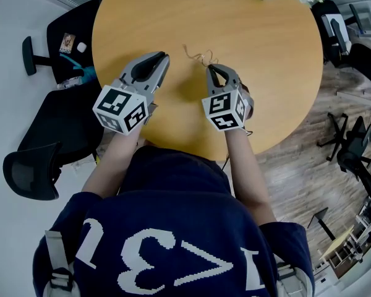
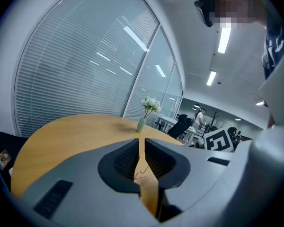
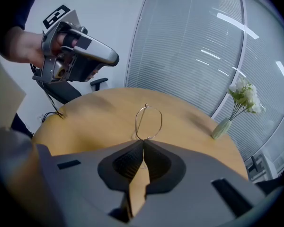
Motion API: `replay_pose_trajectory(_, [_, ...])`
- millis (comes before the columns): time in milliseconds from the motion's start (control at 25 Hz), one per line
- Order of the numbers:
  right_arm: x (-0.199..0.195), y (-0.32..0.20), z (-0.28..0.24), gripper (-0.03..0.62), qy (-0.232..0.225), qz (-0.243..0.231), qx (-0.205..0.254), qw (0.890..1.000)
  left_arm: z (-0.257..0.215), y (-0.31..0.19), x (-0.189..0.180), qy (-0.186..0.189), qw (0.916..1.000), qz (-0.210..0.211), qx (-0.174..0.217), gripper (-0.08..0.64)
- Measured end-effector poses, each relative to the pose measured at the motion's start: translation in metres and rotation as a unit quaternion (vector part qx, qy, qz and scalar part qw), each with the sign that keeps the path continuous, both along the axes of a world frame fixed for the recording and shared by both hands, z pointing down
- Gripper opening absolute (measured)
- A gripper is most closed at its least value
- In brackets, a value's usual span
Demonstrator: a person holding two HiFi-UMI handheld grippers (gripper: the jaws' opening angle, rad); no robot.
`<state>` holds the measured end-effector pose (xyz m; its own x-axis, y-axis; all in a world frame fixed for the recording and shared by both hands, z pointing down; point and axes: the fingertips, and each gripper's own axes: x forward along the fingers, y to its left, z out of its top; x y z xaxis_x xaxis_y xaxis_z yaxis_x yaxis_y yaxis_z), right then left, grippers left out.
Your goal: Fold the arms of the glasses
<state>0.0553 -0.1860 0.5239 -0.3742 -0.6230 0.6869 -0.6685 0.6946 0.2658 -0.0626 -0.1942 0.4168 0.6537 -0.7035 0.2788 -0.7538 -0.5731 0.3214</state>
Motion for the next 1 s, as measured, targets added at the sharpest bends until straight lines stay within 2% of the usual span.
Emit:
replay_pose_trajectory(160, [0.003,-0.003,-0.006,0.028,0.014,-0.007,0.0,1.0,0.001,-0.001,-0.002,0.003,1.0,-0.003,-0.002,0.048])
replay_pose_trajectory(480, [0.011,-0.004,-0.023,0.028,0.081,-0.051,0.003,0.995,0.012,0.001,0.005,0.011,0.9998,0.009,-0.012,0.048])
replay_pose_trajectory(840, [-0.016,0.005,-0.031,0.028,0.064,-0.081,-0.002,0.995,0.089,-0.01,0.051,-0.04,0.9957,0.058,-0.06,0.048])
replay_pose_trajectory(1000, [-0.024,0.008,-0.028,0.028,0.062,-0.089,-0.004,0.994,0.101,-0.01,0.07,-0.044,0.9922,0.093,-0.071,0.048])
